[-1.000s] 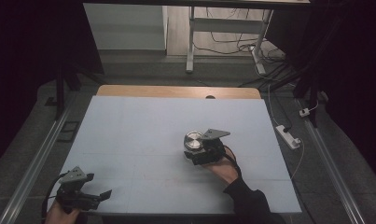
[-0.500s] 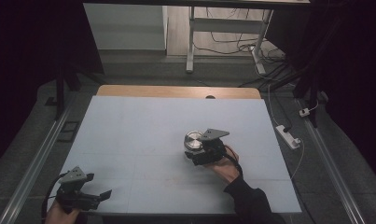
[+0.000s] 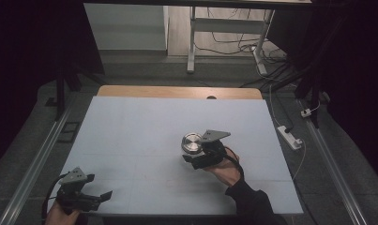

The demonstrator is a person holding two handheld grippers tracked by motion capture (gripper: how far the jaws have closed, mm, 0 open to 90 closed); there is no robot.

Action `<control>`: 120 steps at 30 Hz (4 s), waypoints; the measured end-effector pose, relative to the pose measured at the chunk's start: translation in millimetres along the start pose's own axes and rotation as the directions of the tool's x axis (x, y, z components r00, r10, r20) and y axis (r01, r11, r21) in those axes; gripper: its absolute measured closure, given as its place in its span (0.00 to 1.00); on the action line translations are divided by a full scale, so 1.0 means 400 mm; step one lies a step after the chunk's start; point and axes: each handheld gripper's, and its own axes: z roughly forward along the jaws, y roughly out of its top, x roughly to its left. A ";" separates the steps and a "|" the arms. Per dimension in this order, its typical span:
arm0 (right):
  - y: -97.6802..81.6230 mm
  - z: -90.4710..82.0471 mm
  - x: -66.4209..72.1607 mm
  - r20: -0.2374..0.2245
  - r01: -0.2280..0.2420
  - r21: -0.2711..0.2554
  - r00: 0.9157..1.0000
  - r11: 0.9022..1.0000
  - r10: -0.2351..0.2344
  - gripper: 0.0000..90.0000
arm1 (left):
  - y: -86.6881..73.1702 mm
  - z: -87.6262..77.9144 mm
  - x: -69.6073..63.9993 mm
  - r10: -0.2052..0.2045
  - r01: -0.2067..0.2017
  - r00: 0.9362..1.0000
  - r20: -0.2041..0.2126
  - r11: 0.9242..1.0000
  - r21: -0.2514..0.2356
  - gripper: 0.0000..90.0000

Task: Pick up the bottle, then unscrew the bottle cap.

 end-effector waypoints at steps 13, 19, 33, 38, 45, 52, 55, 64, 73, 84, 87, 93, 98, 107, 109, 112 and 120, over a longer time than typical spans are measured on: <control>0.022 -0.005 0.064 -0.057 0.027 0.005 0.998 1.000 -0.026 0.17 | 0.001 0.001 -0.001 0.004 -0.004 1.000 0.002 1.000 0.002 0.00; 0.029 -0.005 0.089 -0.081 0.034 0.010 0.996 0.999 -0.033 0.17 | 0.001 0.001 -0.001 0.004 -0.004 1.000 0.002 1.000 0.004 0.00; 0.036 0.002 0.129 -0.110 0.067 0.017 0.992 0.998 -0.065 0.17 | 0.001 0.001 -0.001 0.003 -0.003 1.000 0.003 1.000 0.006 0.00; 0.037 -0.001 0.129 -0.113 0.072 0.011 0.991 0.997 -0.070 0.17 | 0.001 -0.001 -0.003 0.010 -0.010 1.000 -0.003 1.000 0.001 0.00; 0.037 0.001 0.130 -0.114 0.077 0.012 0.991 0.997 -0.075 0.17 | 0.005 -0.003 -0.003 0.005 -0.005 1.000 0.024 1.000 -0.019 0.00; 0.040 0.000 0.134 -0.116 0.080 0.006 0.990 0.997 -0.079 0.17 | 0.031 -0.004 -0.022 0.064 -0.062 0.997 0.045 0.997 -0.046 0.00; 0.041 0.000 0.135 -0.117 0.085 0.007 0.990 0.996 -0.084 0.17 | 0.047 -0.004 -0.031 0.099 -0.095 0.993 0.067 0.994 -0.057 0.00; 0.043 -0.002 0.135 -0.124 0.080 -0.002 0.989 0.997 -0.080 0.17 | 0.098 0.021 -0.045 0.166 -0.146 0.970 0.177 0.982 -0.118 0.00; 0.044 -0.004 0.136 -0.125 0.085 -0.003 0.989 0.996 -0.084 0.17 | 0.171 0.057 -0.075 0.237 -0.215 0.953 0.189 0.968 -0.132 0.00; 0.044 -0.009 0.131 -0.132 0.095 -0.012 0.987 0.995 -0.096 0.17 | 0.245 0.074 -0.097 0.309 -0.289 0.929 0.205 0.949 -0.122 0.00; 0.044 -0.010 0.130 -0.138 0.097 -0.015 0.986 0.995 -0.098 0.17 | 0.267 0.080 -0.101 0.335 -0.312 0.916 0.220 0.941 -0.133 0.00; 0.044 -0.011 0.128 -0.146 0.100 -0.018 0.984 0.995 -0.102 0.17 | 0.318 0.099 -0.109 0.392 -0.364 0.886 0.248 0.919 -0.151 0.00; 0.044 -0.013 0.126 -0.164 0.105 -0.023 0.981 0.994 -0.107 0.17 | 0.360 0.121 -0.116 0.425 -0.392 0.849 0.314 0.905 -0.165 0.00; 0.043 -0.012 0.129 -0.195 0.118 -0.020 0.974 0.993 -0.119 0.17 | 0.425 0.171 -0.153 0.501 -0.470 0.770 0.396 0.864 -0.179 0.00; 0.043 -0.012 0.130 -0.202 0.121 -0.019 0.972 0.992 -0.123 0.17 | 0.438 0.181 -0.159 0.525 -0.496 0.741 0.420 0.848 -0.185 0.00; 0.043 -0.012 0.132 -0.222 0.126 -0.025 0.967 0.992 -0.128 0.17 | 0.454 0.194 -0.169 0.545 -0.516 0.707 0.451 0.833 -0.199 0.00; 0.043 -0.009 0.139 -0.244 0.146 -0.022 0.959 0.989 -0.147 0.17 | 0.484 0.216 -0.192 0.604 -0.572 0.629 0.490 0.786 -0.235 0.10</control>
